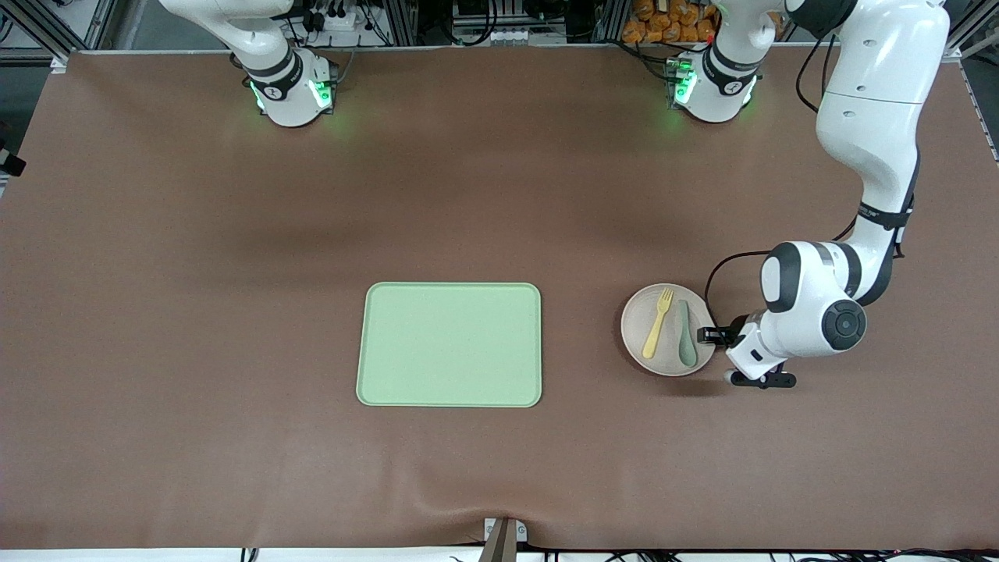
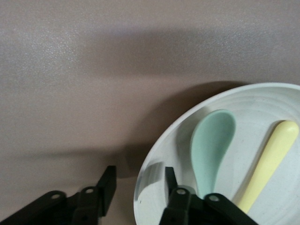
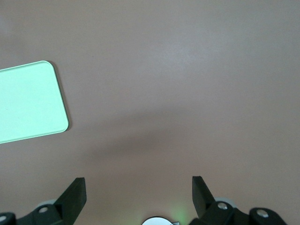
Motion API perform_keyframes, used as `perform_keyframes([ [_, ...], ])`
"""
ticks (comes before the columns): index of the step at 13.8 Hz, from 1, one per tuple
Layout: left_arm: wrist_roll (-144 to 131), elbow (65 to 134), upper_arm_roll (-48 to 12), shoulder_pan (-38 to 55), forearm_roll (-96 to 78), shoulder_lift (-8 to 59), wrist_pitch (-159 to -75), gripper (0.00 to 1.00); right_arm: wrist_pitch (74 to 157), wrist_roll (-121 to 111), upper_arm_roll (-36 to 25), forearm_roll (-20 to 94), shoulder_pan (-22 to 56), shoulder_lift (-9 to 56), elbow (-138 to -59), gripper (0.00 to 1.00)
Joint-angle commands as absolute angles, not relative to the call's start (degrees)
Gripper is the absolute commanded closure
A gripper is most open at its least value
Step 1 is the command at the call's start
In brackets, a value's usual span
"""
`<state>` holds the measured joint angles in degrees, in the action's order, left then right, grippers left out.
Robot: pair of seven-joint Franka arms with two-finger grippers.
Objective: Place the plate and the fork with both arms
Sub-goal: 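Lower the open left gripper onto the plate rim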
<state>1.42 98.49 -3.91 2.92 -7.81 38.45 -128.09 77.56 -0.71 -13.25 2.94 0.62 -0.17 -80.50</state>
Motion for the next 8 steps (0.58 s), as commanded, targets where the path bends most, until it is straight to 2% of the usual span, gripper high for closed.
perform_keyframes([
  [1,2.9,99.2,-4.5,2.5,-8.9,38.1,-129.0,0.58,77.3,-0.3,-12.6,3.7,-0.6,0.2,-79.6,0.0],
  [4,3.5,99.2,-4.5,2.5,-8.9,38.0,-128.9,0.68,77.3,-0.3,-12.6,3.7,-0.6,0.2,-79.6,0.0],
  [6,3.8,99.2,-4.5,2.1,-8.9,38.0,-128.9,0.69,77.3,-0.3,-12.6,3.7,-0.6,0.2,-79.6,0.0],
  [8,3.9,99.2,-4.5,2.0,-8.9,37.9,-128.8,0.75,77.3,-0.3,-12.6,3.7,-0.6,0.2,-79.6,0.0],
])
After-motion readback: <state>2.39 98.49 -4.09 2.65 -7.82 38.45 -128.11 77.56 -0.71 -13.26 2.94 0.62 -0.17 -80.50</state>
